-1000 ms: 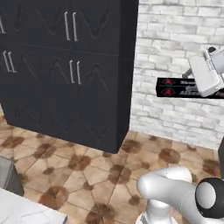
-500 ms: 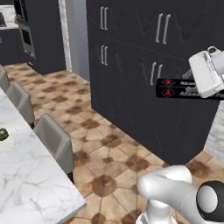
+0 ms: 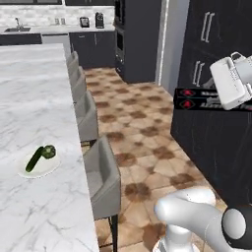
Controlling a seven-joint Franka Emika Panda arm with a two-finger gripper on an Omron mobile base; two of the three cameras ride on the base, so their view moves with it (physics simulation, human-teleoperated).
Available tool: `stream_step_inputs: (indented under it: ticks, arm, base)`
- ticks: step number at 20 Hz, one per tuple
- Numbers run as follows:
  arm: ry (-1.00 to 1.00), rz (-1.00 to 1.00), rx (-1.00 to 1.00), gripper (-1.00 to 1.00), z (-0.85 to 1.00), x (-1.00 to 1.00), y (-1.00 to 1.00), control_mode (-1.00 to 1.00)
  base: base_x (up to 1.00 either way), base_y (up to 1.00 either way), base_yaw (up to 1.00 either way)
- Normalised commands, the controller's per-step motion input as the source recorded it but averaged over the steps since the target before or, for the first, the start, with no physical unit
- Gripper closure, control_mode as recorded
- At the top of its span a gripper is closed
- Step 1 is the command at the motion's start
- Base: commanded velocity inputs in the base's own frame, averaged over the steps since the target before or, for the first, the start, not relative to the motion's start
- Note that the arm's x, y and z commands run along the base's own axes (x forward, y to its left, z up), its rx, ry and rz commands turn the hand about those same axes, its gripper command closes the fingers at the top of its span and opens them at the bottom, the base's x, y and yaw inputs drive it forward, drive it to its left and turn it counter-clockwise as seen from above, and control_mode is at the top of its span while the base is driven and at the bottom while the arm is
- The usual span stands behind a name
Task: Retrieve the tupperware and aluminum foil from the cabinet and place them on the dining counter near the plate with cucumber and broccoli to prepare for storing leftovers.
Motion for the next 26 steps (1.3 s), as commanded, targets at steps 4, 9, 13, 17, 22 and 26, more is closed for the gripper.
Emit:
stream_step_inputs:
  ticks: [4,9,13,17,22,26]
  arm:
    - [0.00,0.00,0.00,1.00,0.00,0.00,0.00,1.00]
    - [0.00,0.00,0.00,1.00,0.00,0.00,0.00,1.00]
    - [0.00,0.00,0.00,1.00,0.00,0.00,0.00,1.00]
    - [0.00,0.00,0.00,1.00,0.00,0.00,0.00,1.00]
    - [0.00,0.00,0.00,1.00,0.00,0.00,0.00,1.00]
    - [0.00,0.00,0.00,1.00,0.00,0.00,0.00,1.00]
  base:
    - [1.00,-0.18,0.67]
    - [1.00,-0.15,0.70]
    - [1.00,-0.14,0.73]
    - [1.00,-0.14,0.75]
    - [0.97,-0.13,0.76]
    - [0.95,-0.11,0.74]
